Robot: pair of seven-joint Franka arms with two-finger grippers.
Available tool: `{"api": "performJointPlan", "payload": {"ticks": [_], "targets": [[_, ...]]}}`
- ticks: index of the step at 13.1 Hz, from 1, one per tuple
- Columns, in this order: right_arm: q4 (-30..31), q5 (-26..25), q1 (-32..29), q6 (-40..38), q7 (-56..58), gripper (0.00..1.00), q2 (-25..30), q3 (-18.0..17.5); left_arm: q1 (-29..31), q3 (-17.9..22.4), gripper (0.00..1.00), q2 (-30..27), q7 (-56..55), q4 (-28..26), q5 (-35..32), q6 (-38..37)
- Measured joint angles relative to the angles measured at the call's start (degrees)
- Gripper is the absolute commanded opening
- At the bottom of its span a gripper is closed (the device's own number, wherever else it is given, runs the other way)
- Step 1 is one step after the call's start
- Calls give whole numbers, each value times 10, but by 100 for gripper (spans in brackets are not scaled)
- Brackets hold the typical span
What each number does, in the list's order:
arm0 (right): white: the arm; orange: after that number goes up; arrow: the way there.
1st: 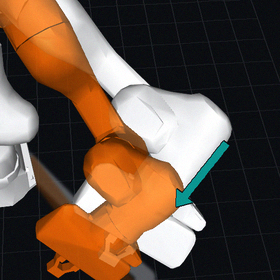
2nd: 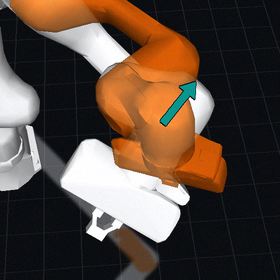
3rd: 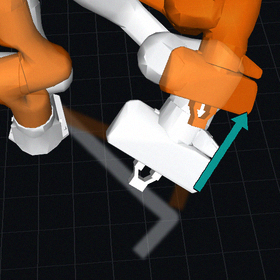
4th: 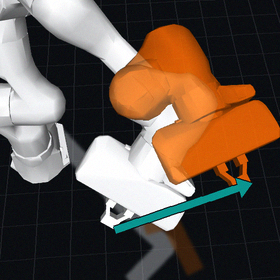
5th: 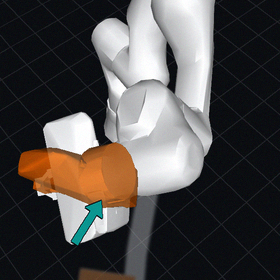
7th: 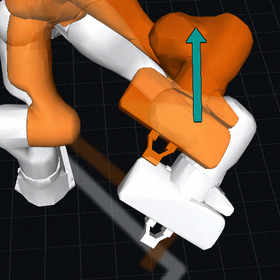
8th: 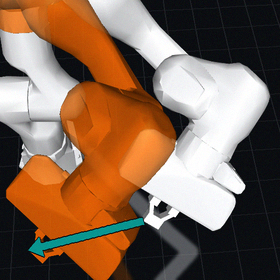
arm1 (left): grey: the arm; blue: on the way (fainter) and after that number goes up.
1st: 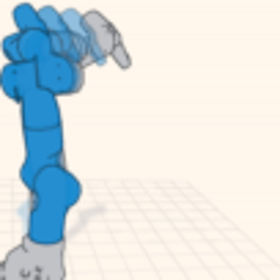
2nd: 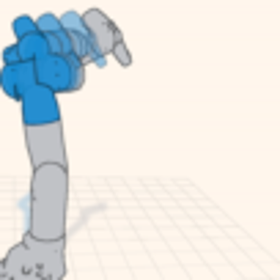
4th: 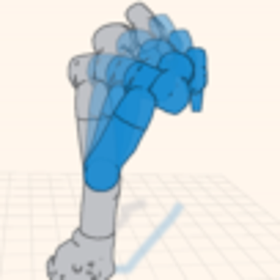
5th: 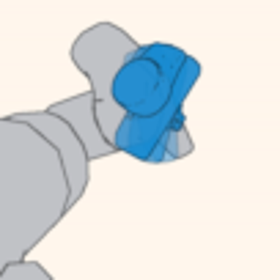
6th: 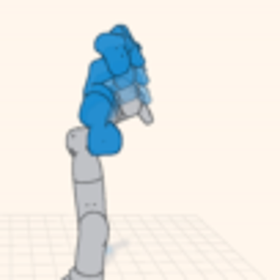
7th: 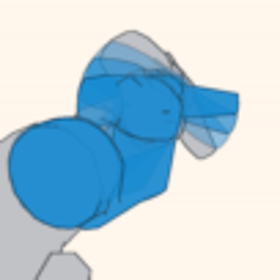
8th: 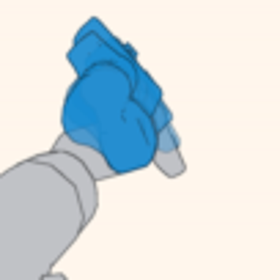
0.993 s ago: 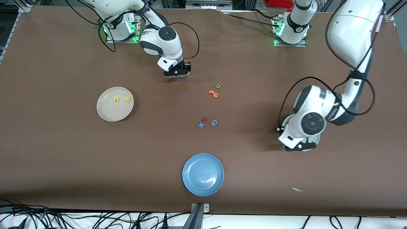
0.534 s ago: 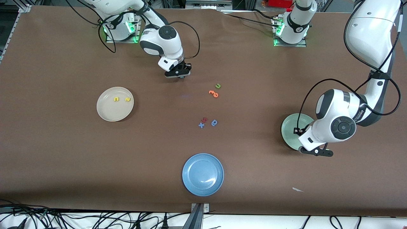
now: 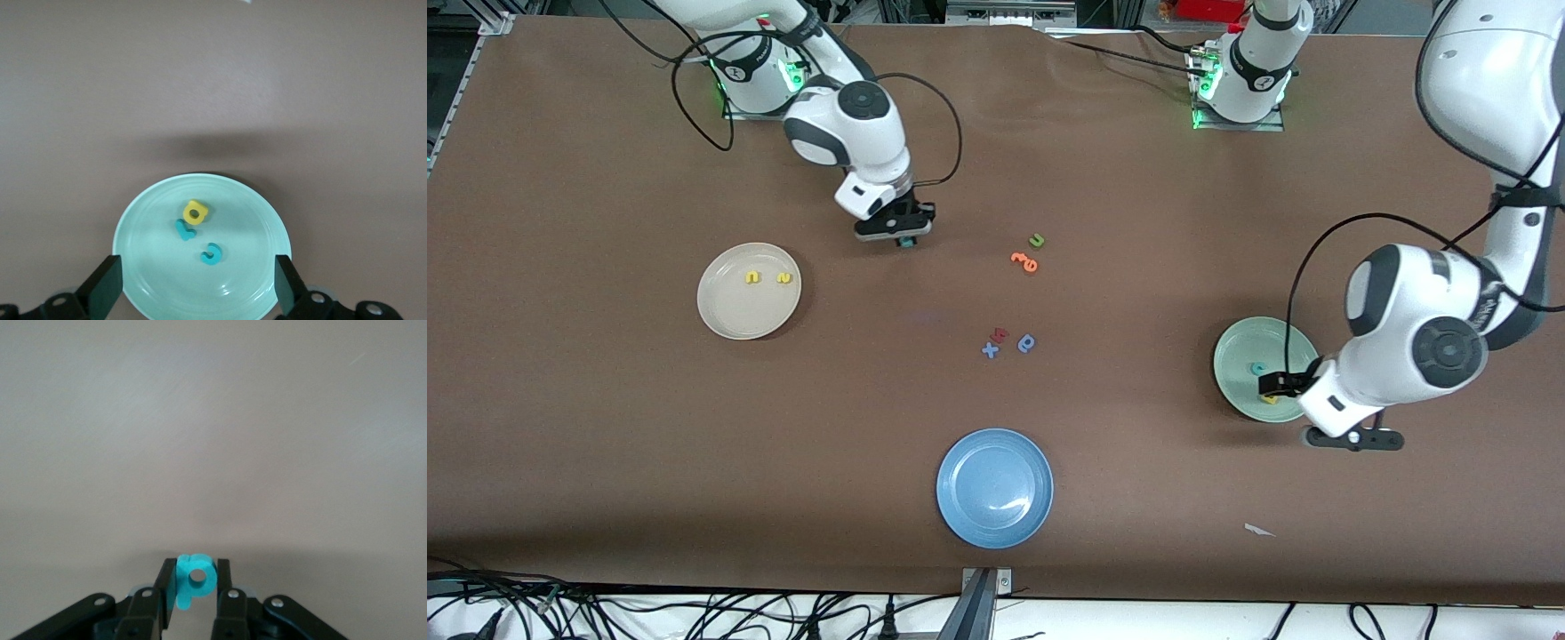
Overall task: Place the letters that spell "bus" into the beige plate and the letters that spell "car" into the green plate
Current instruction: 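Lower teal p onto the beige plate and open the right gripper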
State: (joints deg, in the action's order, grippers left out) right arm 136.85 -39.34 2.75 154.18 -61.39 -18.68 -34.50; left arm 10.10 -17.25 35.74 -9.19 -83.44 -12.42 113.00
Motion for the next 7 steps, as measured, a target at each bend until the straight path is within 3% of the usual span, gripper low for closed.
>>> {"api": "performJointPlan", "payload": {"ticks": [7], "targets": [[11,16,-121,-103,274,0,63,0,59,-1,100,-46,90,2,41,-30]]}}
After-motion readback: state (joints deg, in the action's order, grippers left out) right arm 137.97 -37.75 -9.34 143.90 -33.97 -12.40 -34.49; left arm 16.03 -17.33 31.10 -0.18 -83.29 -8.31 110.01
